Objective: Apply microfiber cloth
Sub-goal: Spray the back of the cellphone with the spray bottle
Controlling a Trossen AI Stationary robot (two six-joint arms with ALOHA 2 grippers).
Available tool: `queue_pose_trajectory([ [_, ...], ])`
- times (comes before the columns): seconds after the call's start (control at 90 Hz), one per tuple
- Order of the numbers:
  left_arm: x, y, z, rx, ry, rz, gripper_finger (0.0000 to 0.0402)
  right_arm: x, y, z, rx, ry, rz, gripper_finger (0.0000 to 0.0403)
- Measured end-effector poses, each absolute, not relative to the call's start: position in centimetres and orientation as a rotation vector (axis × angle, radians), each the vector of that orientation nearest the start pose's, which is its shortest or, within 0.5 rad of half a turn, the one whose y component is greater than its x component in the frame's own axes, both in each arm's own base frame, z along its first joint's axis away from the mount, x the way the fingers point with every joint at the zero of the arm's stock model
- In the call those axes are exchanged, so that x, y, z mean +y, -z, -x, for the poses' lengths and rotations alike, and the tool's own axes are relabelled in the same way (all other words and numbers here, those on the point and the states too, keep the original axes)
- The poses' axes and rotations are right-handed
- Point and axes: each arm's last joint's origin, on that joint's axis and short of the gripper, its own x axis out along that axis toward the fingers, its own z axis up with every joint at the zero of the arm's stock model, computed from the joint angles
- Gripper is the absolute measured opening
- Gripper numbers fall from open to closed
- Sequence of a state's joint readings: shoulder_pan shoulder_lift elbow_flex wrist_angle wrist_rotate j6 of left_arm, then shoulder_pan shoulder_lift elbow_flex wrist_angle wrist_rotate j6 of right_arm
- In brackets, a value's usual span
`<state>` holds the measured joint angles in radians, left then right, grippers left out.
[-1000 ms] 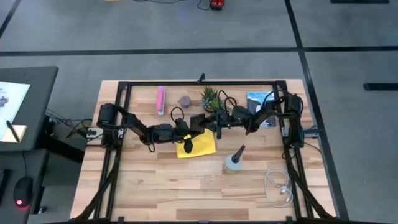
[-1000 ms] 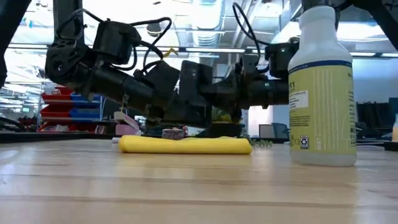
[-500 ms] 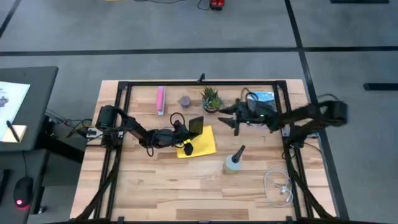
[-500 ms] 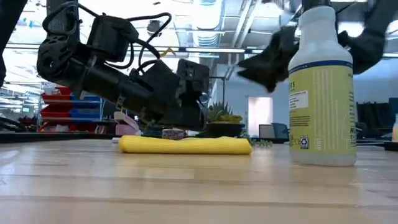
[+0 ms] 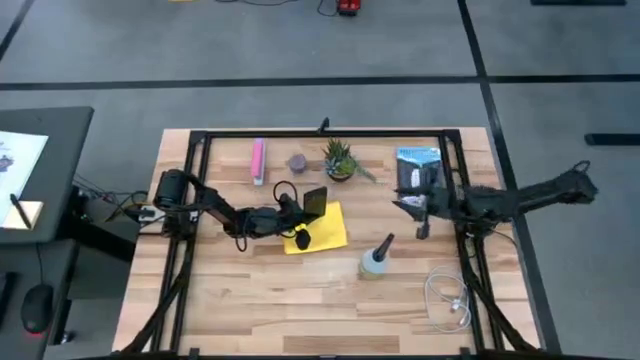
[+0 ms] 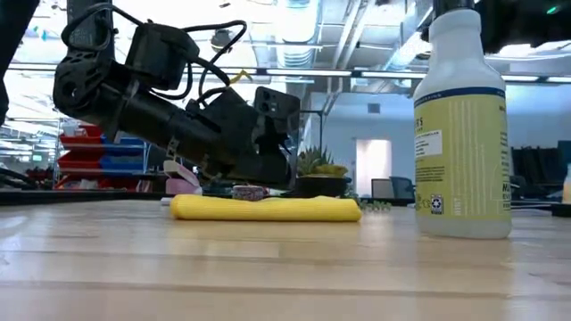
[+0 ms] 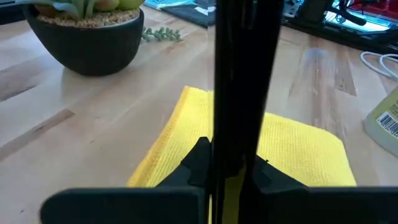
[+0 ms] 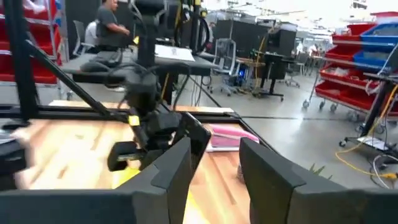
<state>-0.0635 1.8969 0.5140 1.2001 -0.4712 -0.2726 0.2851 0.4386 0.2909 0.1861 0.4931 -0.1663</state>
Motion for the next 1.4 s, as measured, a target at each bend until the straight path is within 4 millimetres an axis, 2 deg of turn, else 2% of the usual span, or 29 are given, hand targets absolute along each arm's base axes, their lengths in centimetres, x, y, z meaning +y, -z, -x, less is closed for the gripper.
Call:
queue_pose_trajectory([
  [0.122,-0.6,-10.7,-30.2,0.121,-0.428,0.22,0.0009,3.0,-24.7,-11.1,-0.068,0.095,0.148,0.0118],
  [0.3,-0.4,-10.7,-30.1,0.121,-0.435,0.241,0.0009,3.6,-25.7,-10.4,-0.129,0.022,0.101,0.0119],
  [0.422,-0.3,-10.7,-30.2,0.117,-0.442,0.253,0.0009,3.7,-26.5,-10.1,-0.083,0.082,0.135,0.0128],
  [0.567,-0.3,-10.7,-30.2,0.117,-0.443,0.254,0.0009,4.1,-26.9,-10.1,0.029,0.116,0.198,0.0168],
  [0.733,-0.2,-10.7,-30.2,0.117,-0.444,0.258,0.0009,4.3,-28.1,-9.8,0.162,0.097,0.151,0.0239],
  [0.889,-0.2,-10.7,-30.2,0.117,-0.445,0.257,0.0009,4.7,-27.3,-9.5,0.371,0.1,0.028,0.0277],
  [1.1,0.2,-10.6,-30.2,0.117,-0.457,0.254,0.001,6.9,-25.7,-10.2,0.533,0.038,-0.136,0.0283],
  [1.244,0.4,-10.6,-30.1,0.126,-0.466,0.242,0.001,9.4,-24.8,-11.8,0.538,0.063,-0.208,0.0283],
  [1.4,0.4,-10.5,-30.1,0.131,-0.465,0.236,0.001,12.4,-23.7,-14.3,0.431,0.14,-0.214,0.0282],
])
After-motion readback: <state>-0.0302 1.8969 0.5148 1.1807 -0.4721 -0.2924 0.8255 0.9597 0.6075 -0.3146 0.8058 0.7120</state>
